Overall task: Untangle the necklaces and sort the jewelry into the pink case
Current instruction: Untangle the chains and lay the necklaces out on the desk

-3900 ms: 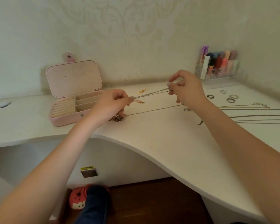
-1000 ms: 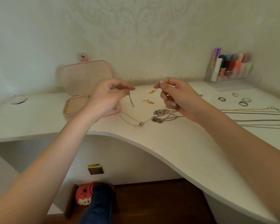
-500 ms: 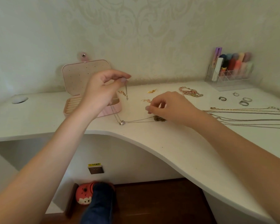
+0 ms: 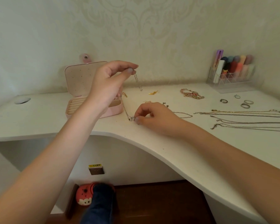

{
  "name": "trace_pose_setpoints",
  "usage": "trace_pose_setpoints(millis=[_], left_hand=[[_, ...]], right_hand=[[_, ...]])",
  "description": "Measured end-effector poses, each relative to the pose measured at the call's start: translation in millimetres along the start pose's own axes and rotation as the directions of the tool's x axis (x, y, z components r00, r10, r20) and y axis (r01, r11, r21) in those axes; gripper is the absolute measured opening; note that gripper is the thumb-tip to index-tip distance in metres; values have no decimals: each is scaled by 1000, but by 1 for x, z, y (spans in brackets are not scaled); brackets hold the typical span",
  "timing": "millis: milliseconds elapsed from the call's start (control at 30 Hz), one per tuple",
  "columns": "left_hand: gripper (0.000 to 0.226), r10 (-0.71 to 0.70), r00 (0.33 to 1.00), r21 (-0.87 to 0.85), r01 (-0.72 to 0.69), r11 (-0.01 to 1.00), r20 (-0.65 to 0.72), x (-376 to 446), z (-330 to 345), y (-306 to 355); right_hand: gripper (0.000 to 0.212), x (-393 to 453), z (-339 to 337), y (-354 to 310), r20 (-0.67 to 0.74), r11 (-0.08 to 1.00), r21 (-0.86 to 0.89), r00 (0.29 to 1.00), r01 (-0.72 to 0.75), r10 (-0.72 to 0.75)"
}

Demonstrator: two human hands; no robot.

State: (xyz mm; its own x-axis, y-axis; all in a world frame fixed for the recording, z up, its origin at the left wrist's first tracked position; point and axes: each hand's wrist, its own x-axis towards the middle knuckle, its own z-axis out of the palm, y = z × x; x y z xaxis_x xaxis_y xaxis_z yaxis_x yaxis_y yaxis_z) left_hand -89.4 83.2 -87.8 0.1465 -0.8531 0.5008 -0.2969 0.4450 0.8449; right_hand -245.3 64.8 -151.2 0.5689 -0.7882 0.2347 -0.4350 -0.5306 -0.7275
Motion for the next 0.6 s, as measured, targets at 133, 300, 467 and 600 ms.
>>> trace_pose_setpoints(millis=[133, 300, 467, 600], left_hand=[[18, -3, 1000, 155, 3, 988, 3, -1, -5, -7], [27, -117, 972, 389, 30, 921, 202, -9, -7, -27], [11, -131, 926, 346, 1, 938, 353, -17, -6, -32], [15, -111, 944, 290, 16, 957, 312, -16, -5, -35]], right_hand=[[7, 1, -8, 1, 5, 953, 299, 998, -55, 56], [11, 2, -18, -1, -81, 949, 299, 989, -97, 127], [10, 2, -22, 0, -137, 926, 371, 982, -68, 127], [10, 3, -23, 5, -130, 912, 399, 978, -99, 163]])
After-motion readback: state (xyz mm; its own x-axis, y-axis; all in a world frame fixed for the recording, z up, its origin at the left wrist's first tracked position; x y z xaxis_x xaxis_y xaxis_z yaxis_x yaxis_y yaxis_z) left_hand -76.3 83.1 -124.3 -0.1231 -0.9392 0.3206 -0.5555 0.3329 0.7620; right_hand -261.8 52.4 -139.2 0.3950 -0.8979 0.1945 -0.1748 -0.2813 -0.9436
